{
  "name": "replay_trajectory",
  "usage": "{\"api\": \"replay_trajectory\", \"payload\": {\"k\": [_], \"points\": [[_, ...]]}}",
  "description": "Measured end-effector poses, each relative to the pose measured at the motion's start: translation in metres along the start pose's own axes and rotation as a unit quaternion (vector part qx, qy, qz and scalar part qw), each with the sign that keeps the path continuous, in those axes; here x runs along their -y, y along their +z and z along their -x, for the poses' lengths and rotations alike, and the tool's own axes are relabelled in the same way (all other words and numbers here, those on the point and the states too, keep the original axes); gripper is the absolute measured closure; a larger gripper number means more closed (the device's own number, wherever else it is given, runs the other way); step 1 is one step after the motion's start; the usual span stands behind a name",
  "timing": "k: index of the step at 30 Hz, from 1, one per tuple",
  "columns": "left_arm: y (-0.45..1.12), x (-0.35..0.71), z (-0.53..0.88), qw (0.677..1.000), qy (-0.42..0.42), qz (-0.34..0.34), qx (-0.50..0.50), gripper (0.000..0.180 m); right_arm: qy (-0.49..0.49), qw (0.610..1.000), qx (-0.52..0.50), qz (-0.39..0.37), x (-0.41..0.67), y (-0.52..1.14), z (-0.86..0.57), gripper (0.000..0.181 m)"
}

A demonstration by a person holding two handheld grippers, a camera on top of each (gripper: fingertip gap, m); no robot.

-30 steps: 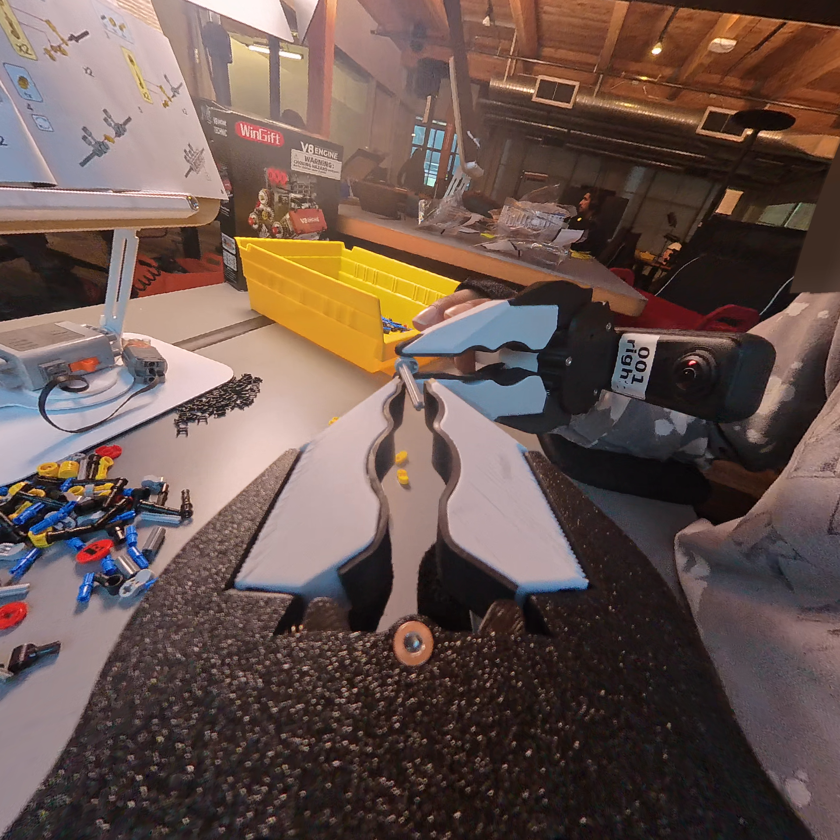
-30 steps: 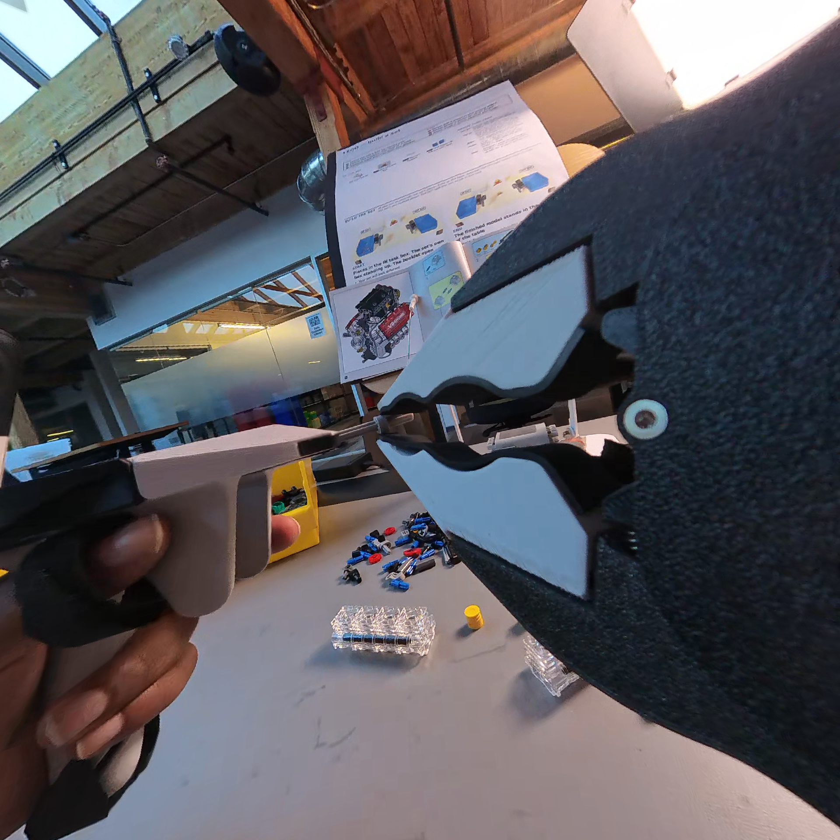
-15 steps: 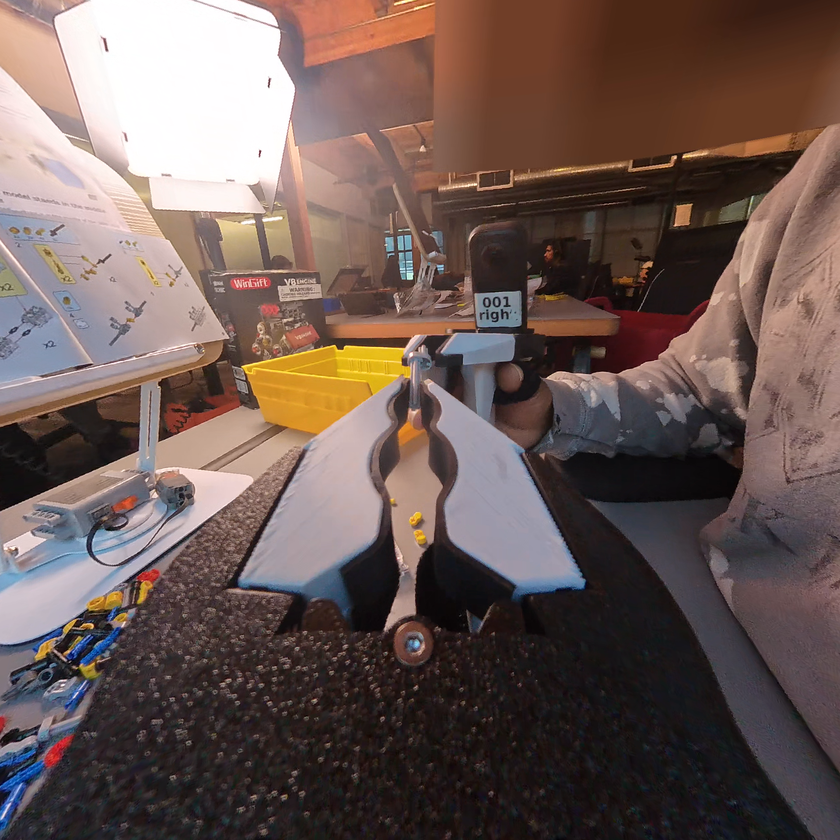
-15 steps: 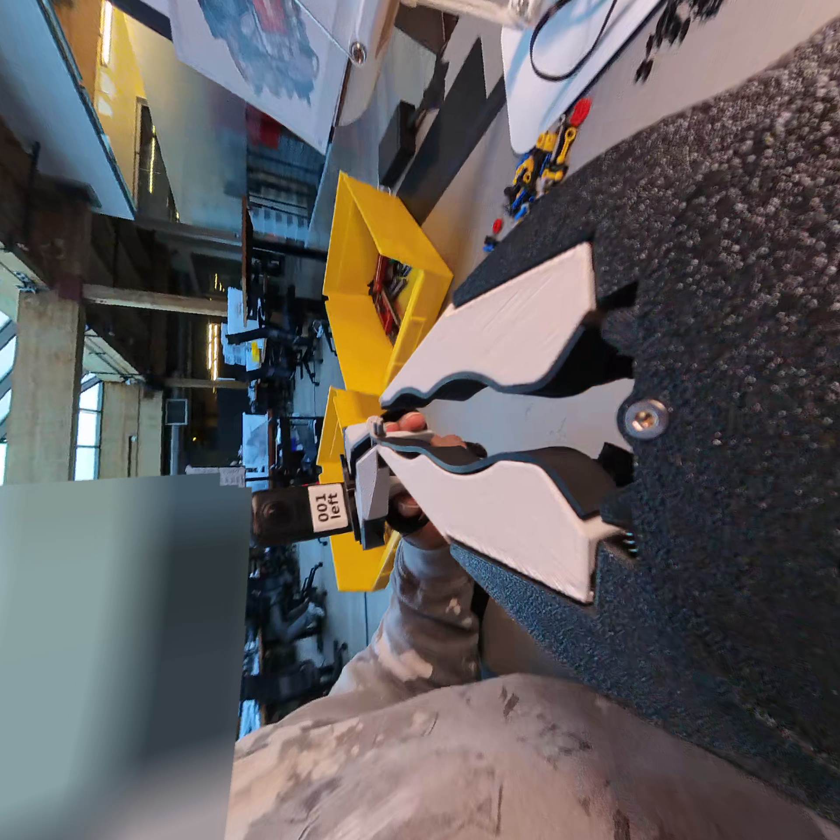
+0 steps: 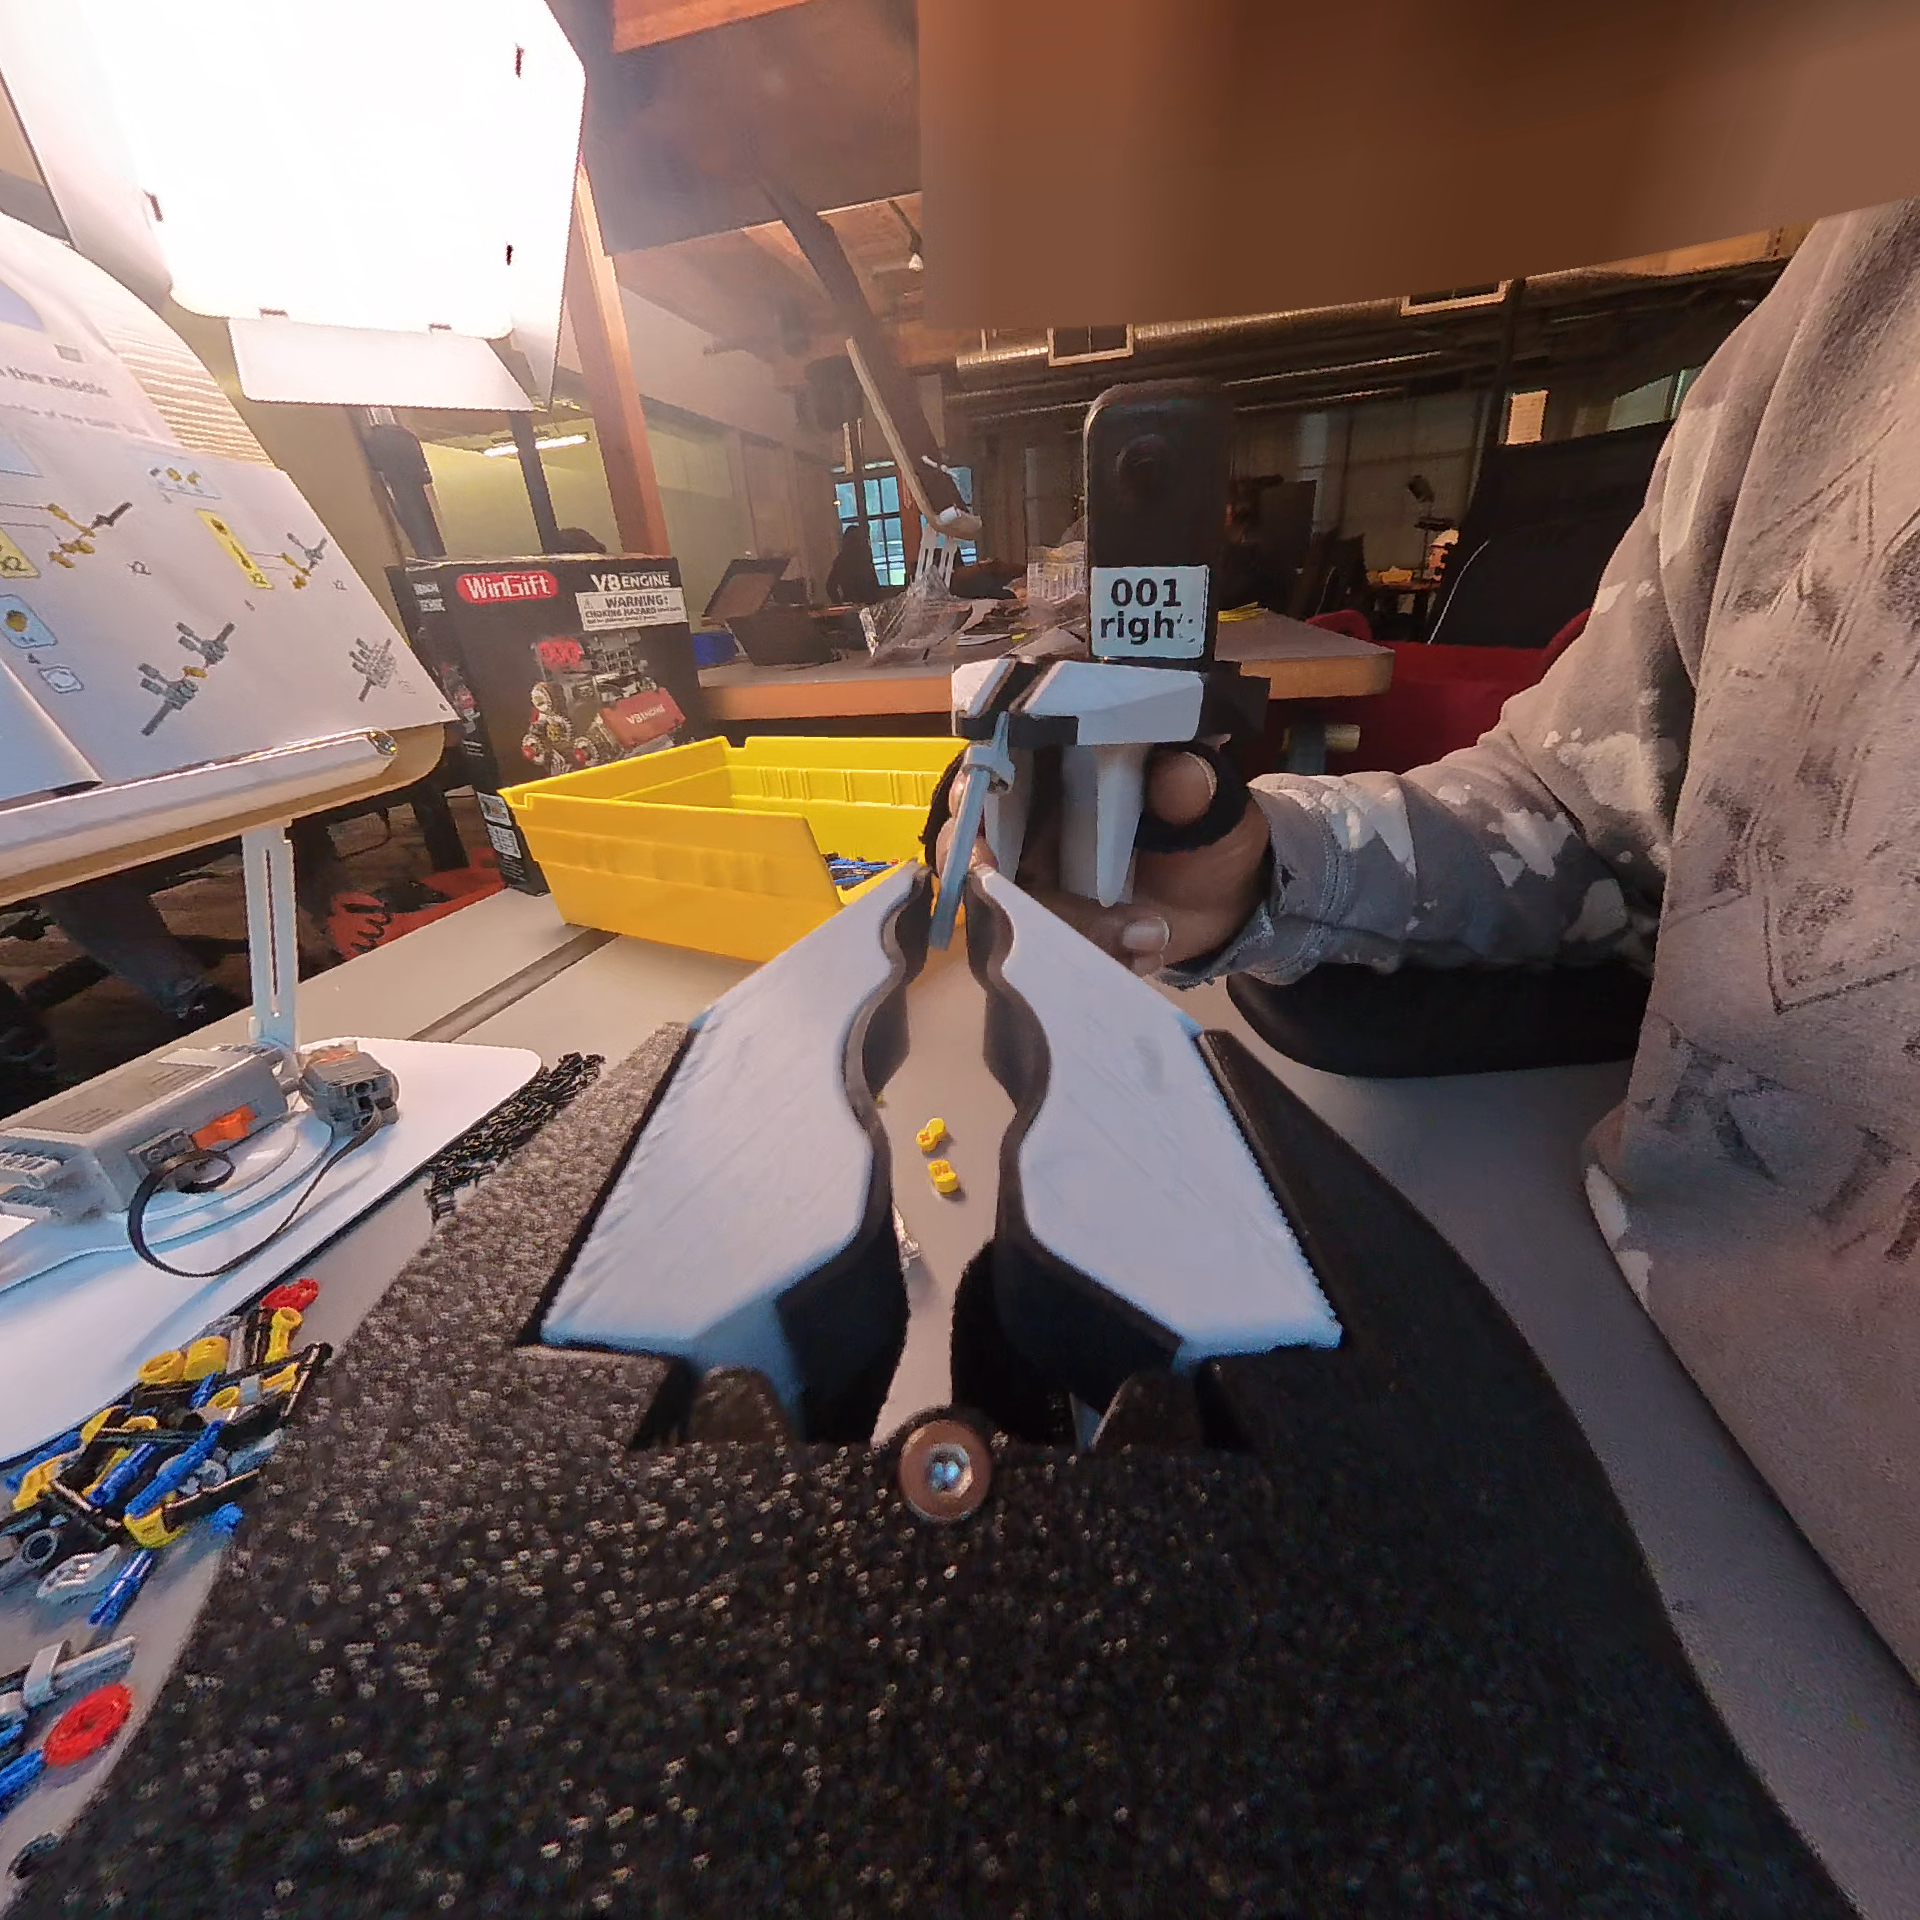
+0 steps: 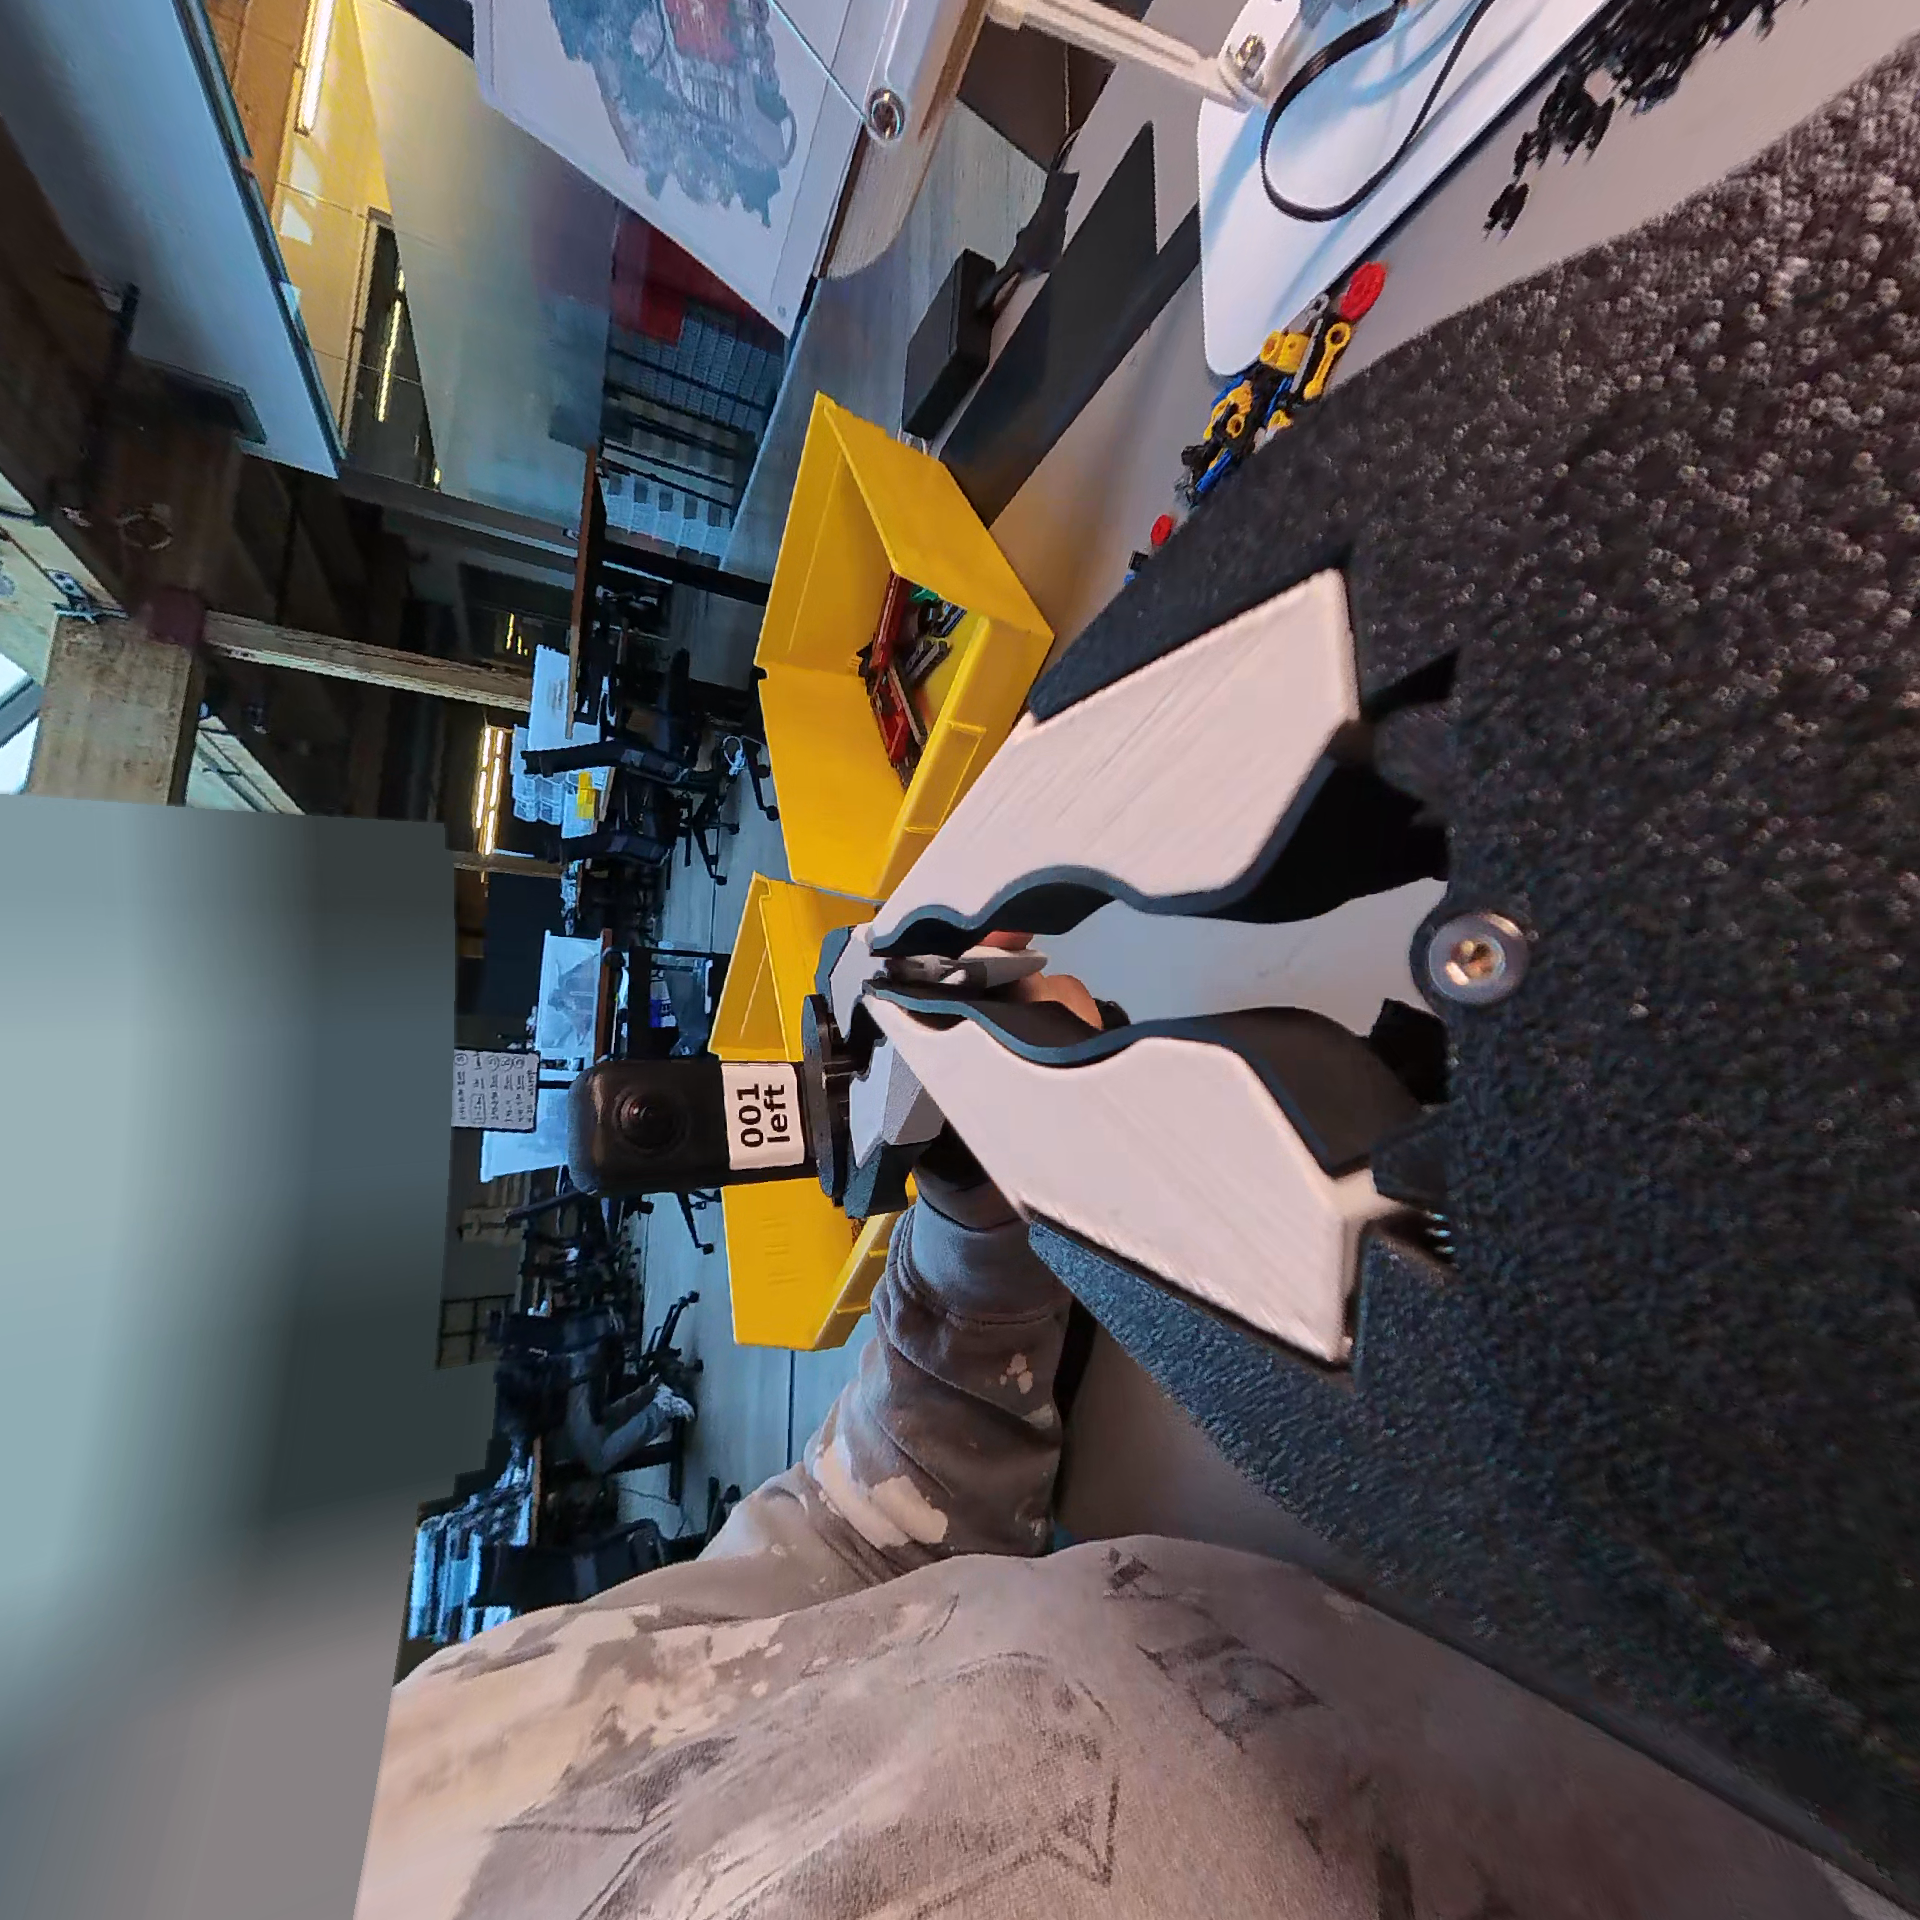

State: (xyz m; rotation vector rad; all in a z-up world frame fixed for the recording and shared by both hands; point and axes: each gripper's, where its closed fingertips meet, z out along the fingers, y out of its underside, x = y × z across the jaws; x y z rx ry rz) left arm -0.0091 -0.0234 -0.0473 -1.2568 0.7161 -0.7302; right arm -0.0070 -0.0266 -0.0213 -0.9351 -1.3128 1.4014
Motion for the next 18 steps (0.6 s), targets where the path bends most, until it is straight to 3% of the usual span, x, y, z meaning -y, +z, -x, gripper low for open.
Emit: {"api": "replay_trajectory", "payload": {"k": [18], "points": [[0.0004,0.0017,-0.0011,0.999,0.032,0.002,0.010,0.178,0.033,0.999,0.004,-0.003,-0.0041,-0.0019,-0.0032,0.173]]}}
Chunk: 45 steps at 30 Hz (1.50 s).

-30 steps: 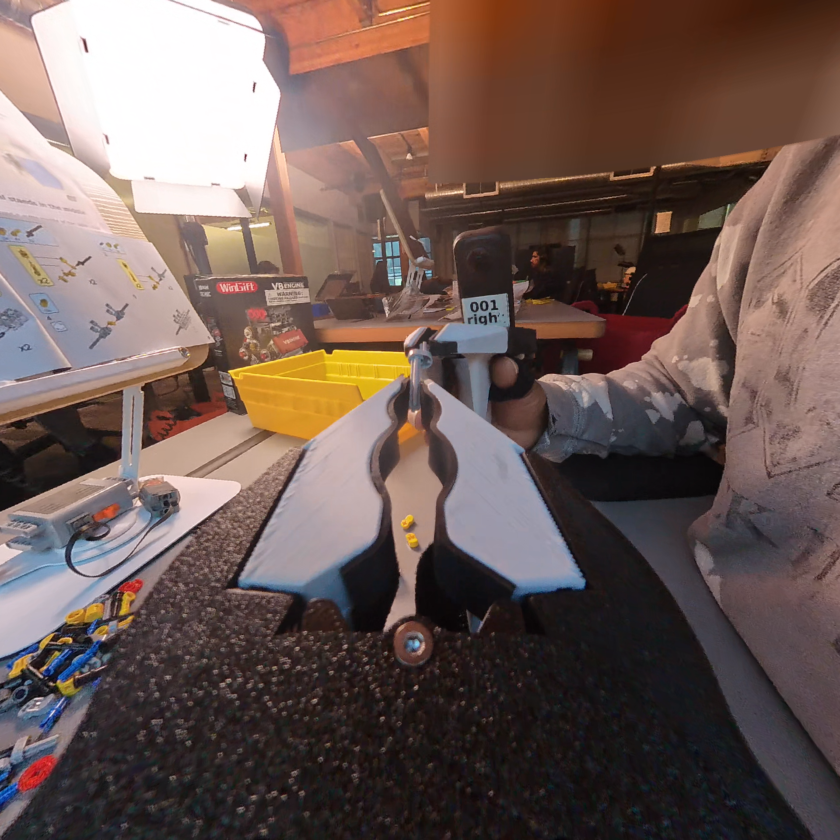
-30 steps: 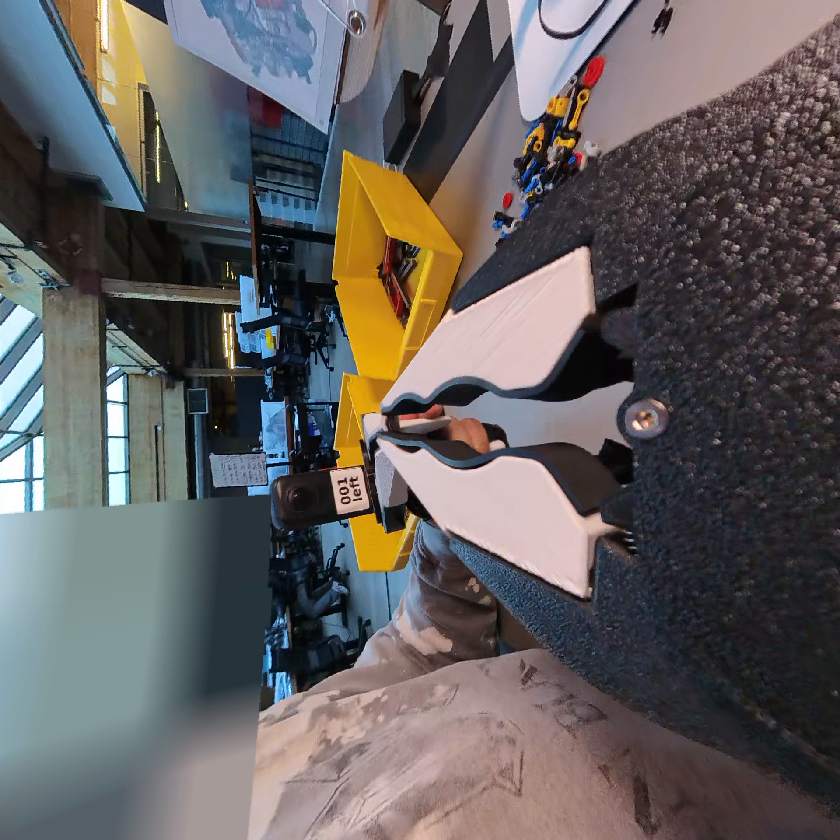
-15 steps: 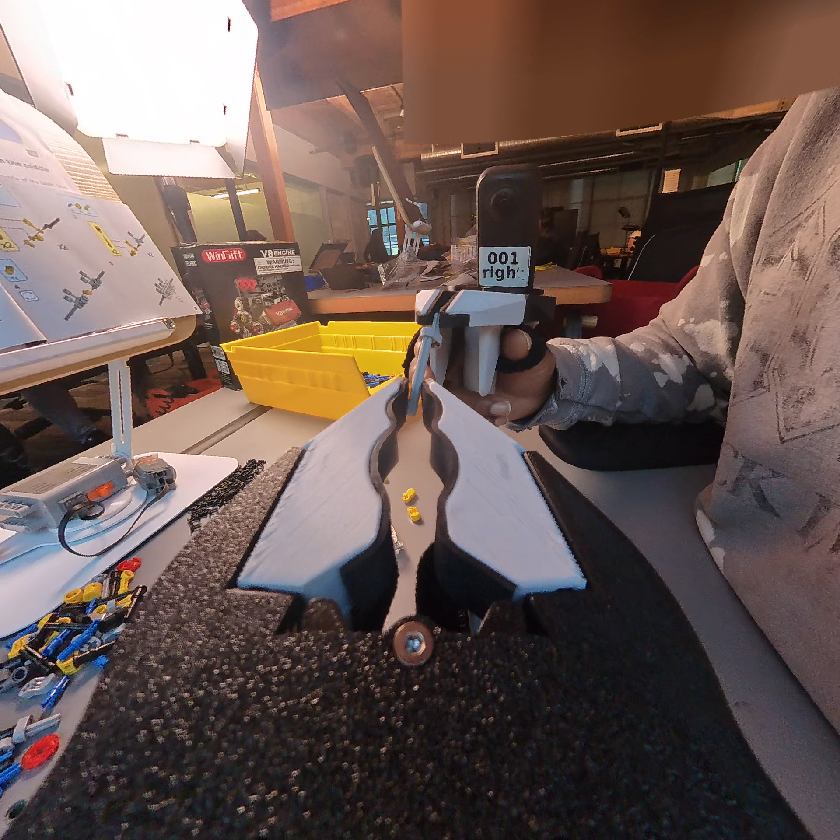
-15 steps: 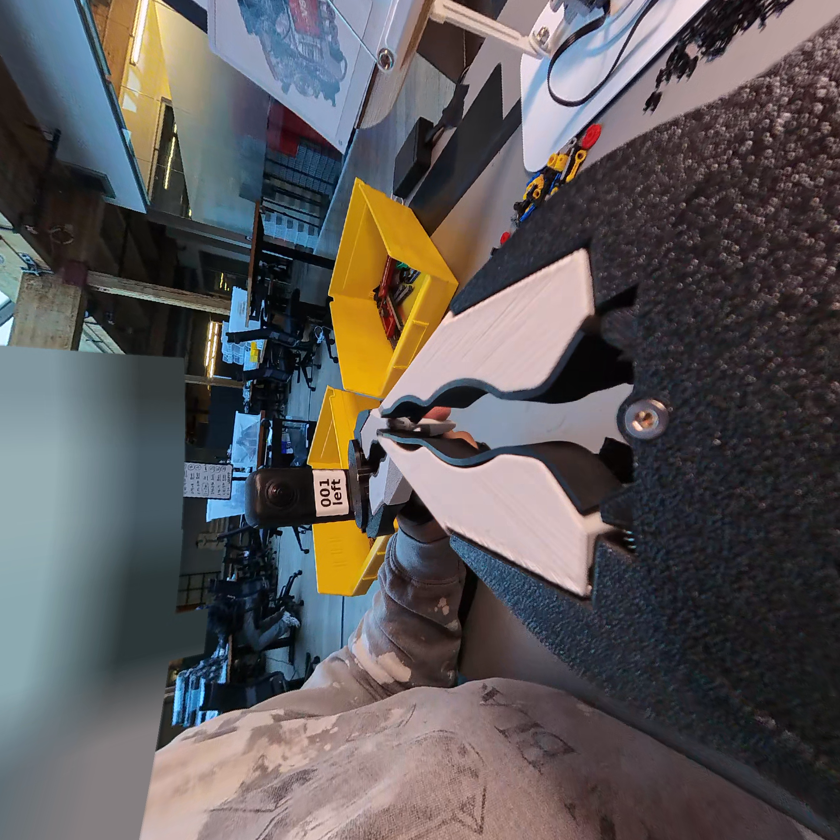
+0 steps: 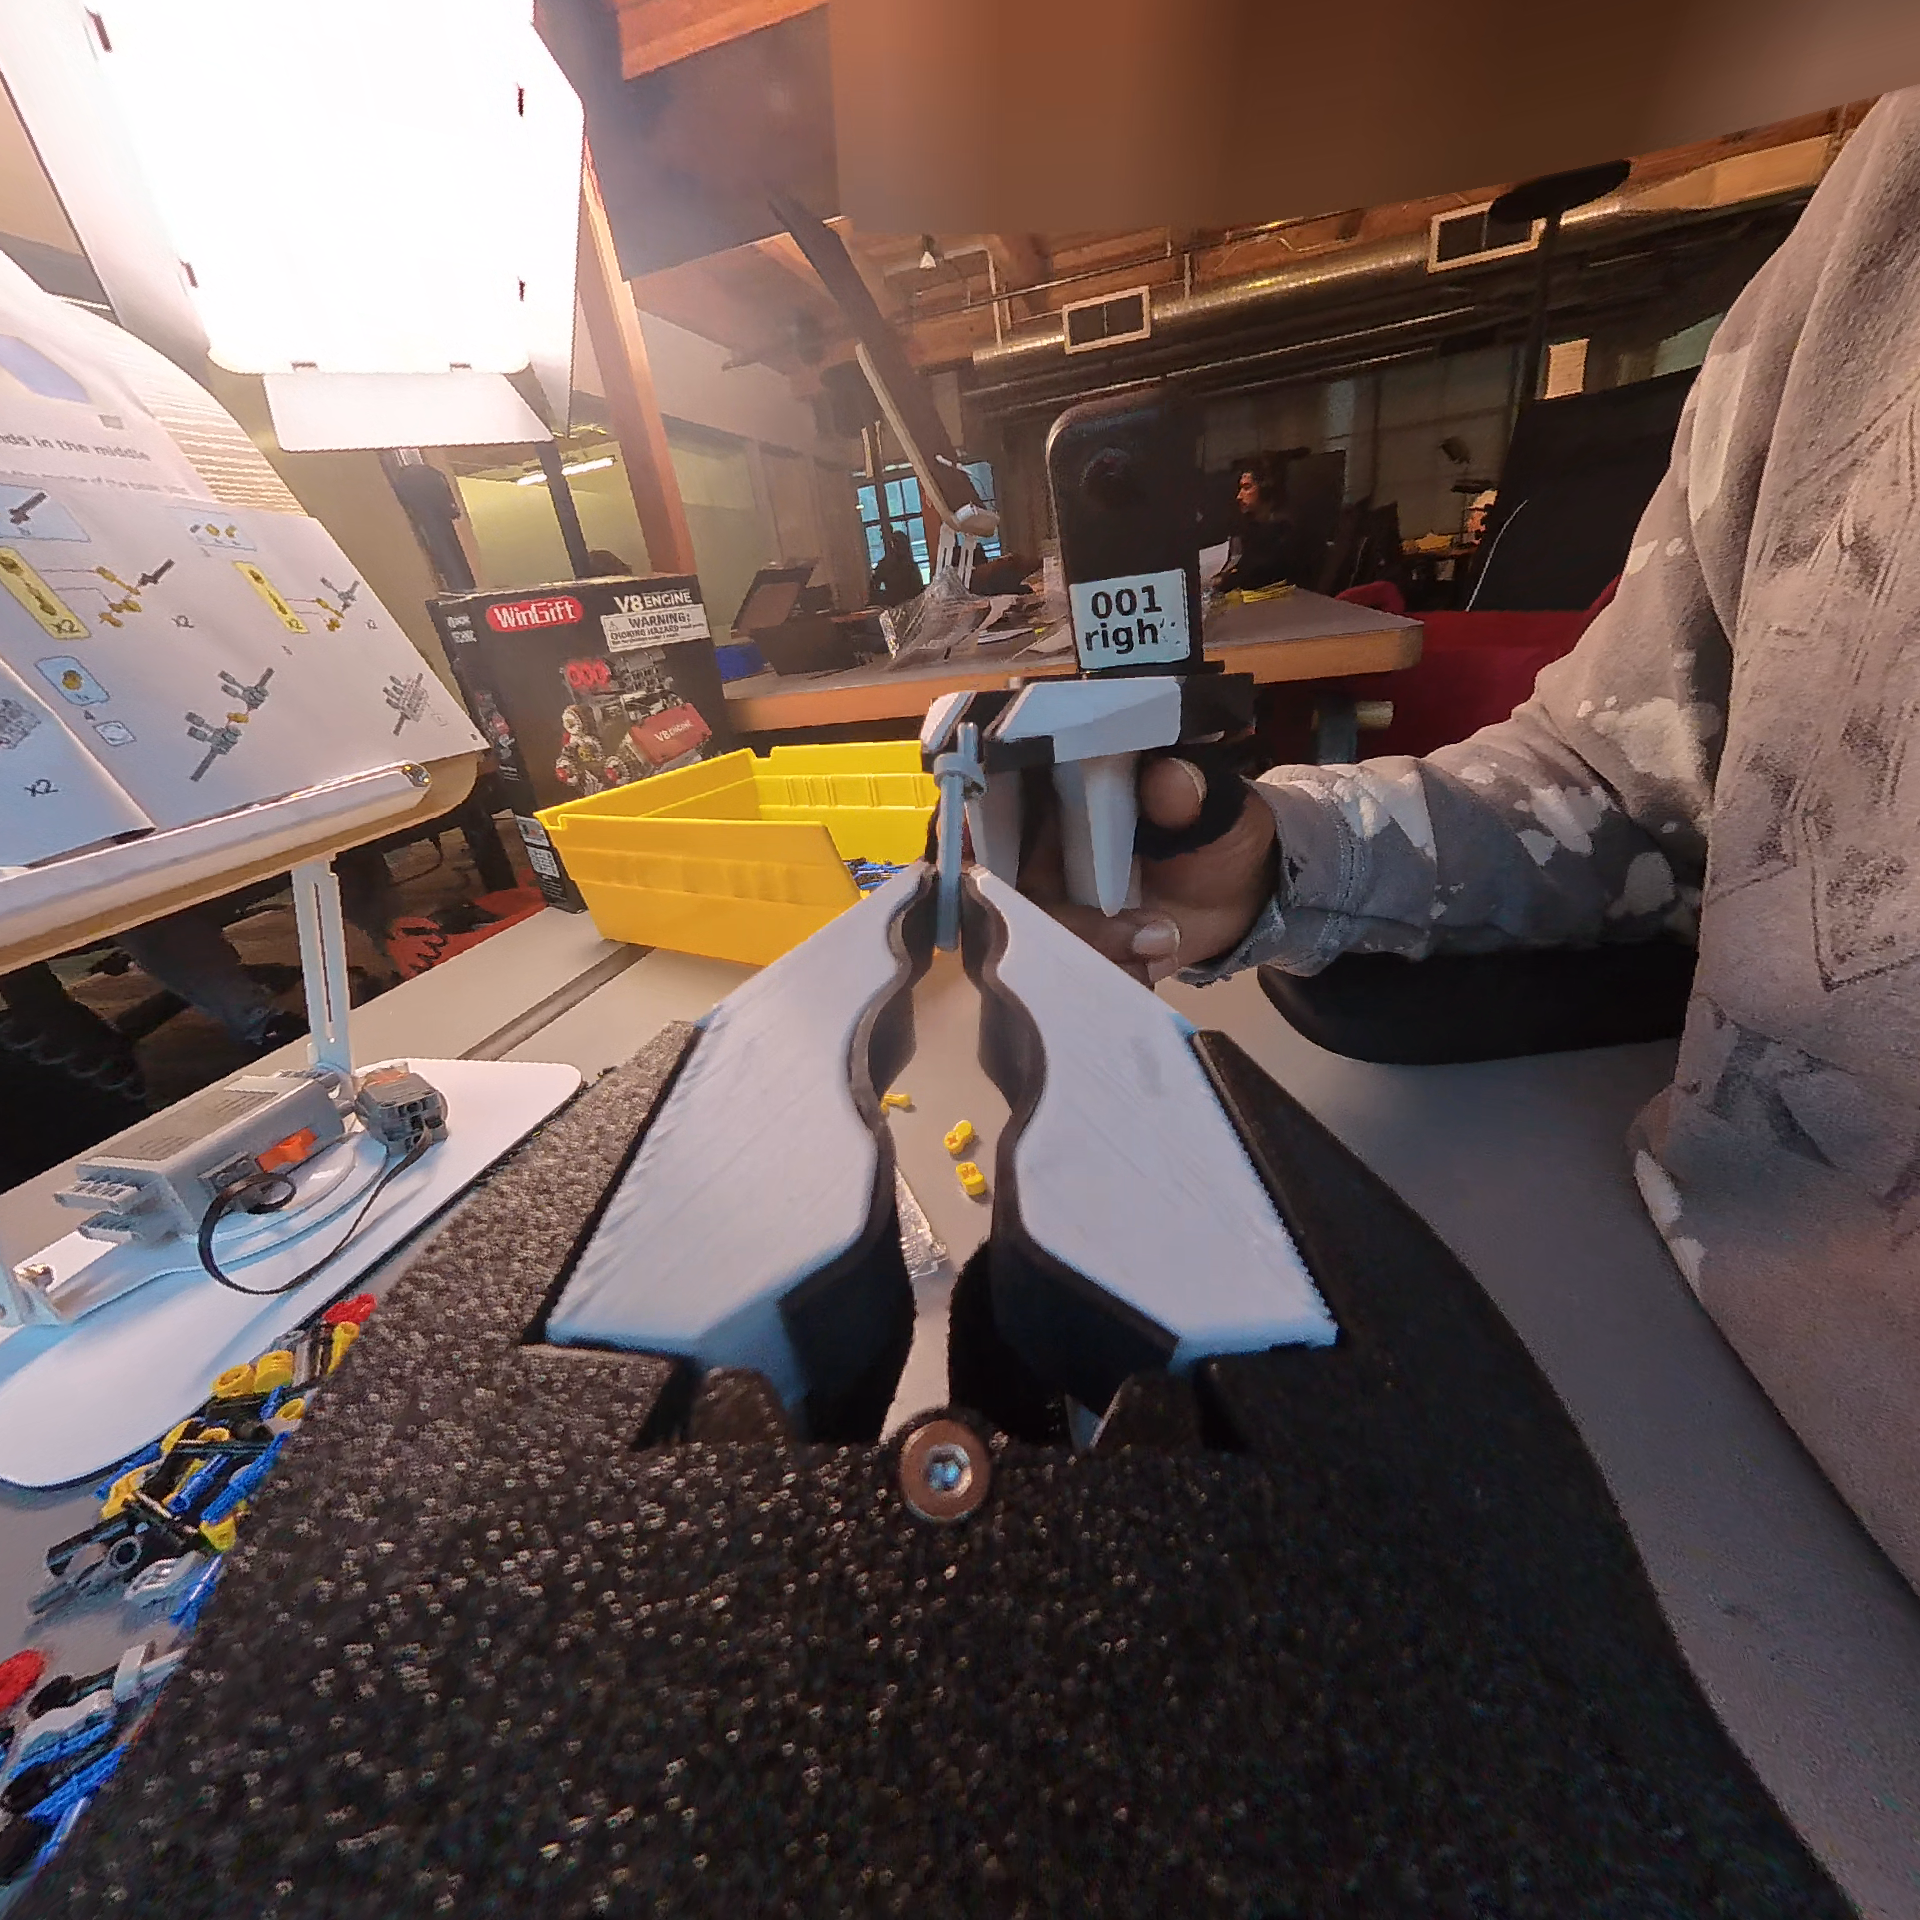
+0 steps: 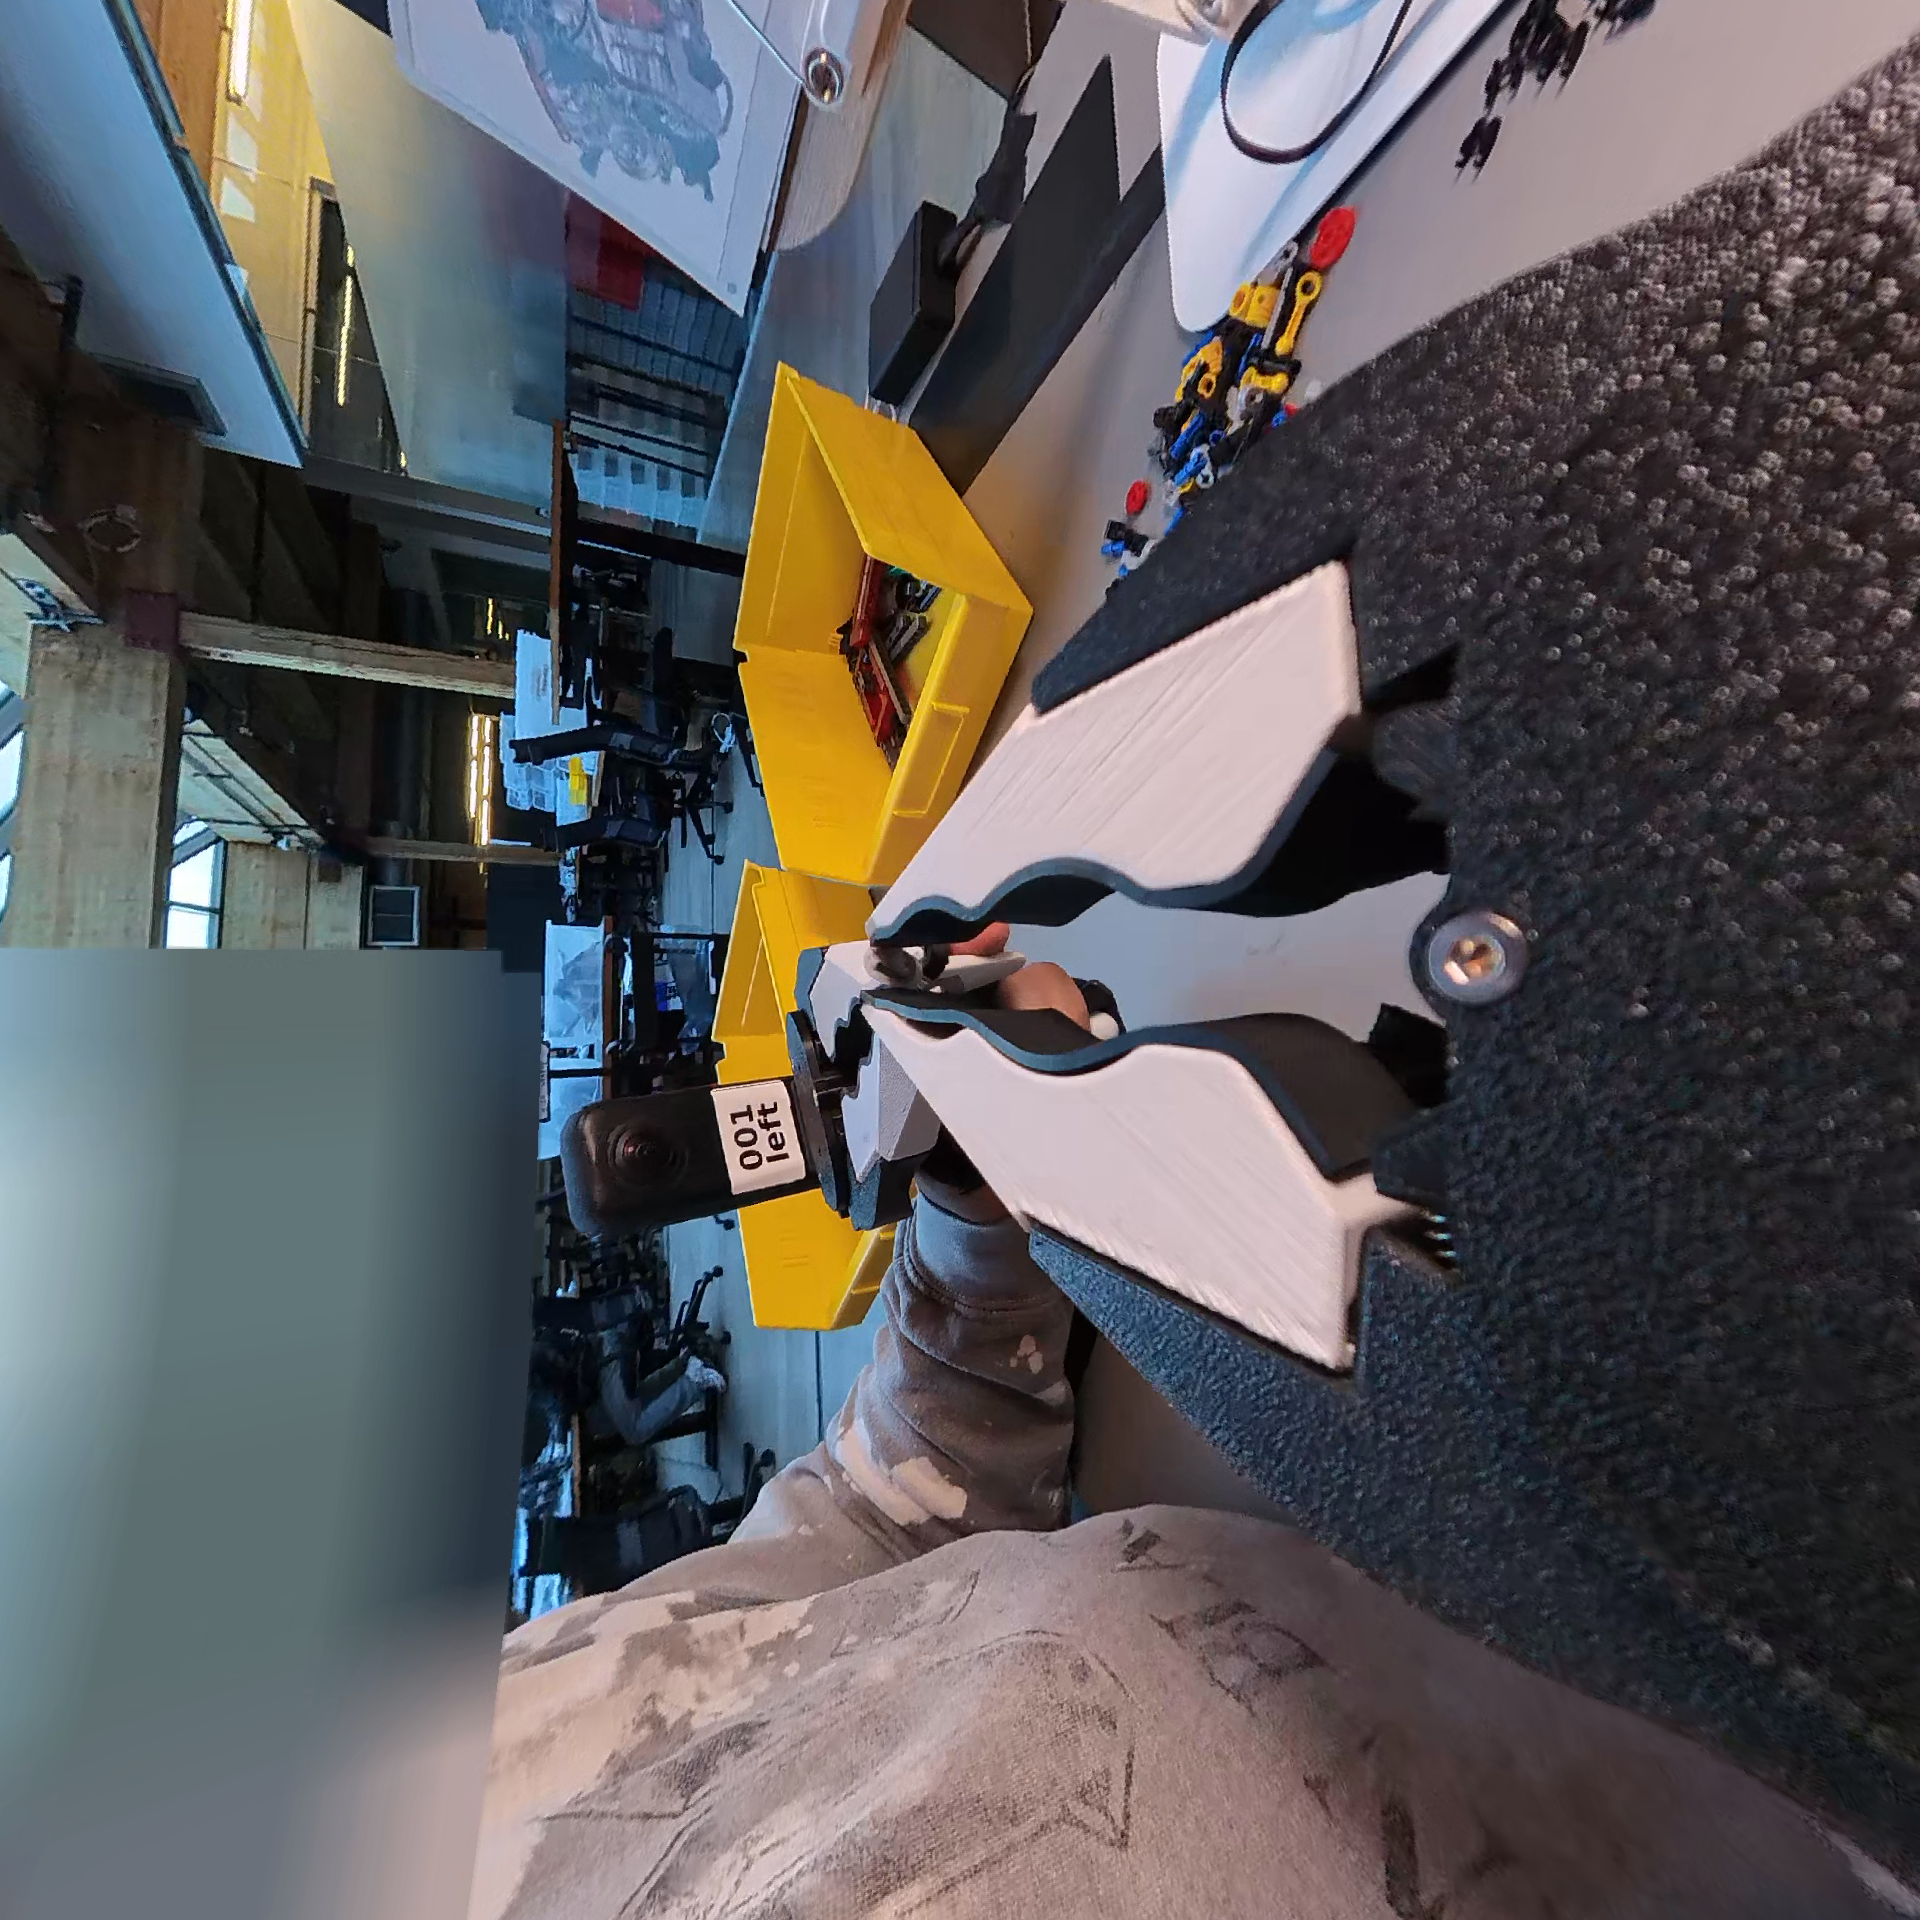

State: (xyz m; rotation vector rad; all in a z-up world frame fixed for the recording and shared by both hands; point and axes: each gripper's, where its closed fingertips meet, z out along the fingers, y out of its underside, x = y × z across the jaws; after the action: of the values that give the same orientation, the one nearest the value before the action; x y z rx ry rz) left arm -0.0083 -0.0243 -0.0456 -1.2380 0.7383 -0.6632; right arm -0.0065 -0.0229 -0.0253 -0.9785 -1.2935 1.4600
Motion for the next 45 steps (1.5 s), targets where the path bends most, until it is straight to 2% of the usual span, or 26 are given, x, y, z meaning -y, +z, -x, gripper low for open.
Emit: {"api": "replay_trajectory", "payload": {"k": [19,26,32,40,45], "points": [[0.000,0.001,0.000,1.000,0.013,-0.002,0.003,0.178,0.022,1.000,0.009,0.012,-0.011,0.005,0.003,0.170],[0.002,-0.009,0.000,0.999,0.023,0.030,0.008,0.178,0.039,0.999,0.005,0.019,-0.016,0.005,-0.001,0.173],[0.003,-0.021,0.001,0.993,0.073,0.088,0.028,0.178,0.055,0.998,0.010,0.026,-0.021,0.005,-0.002,0.174],[0.000,-0.020,0.006,0.992,0.053,0.115,0.028,0.179,0.075,0.997,0.004,0.010,-0.020,0.006,-0.007,0.176],[-0.001,-0.014,0.007,0.993,0.035,0.107,0.021,0.179,0.090,0.996,0.014,-0.003,-0.016,0.006,-0.007,0.176]]}}
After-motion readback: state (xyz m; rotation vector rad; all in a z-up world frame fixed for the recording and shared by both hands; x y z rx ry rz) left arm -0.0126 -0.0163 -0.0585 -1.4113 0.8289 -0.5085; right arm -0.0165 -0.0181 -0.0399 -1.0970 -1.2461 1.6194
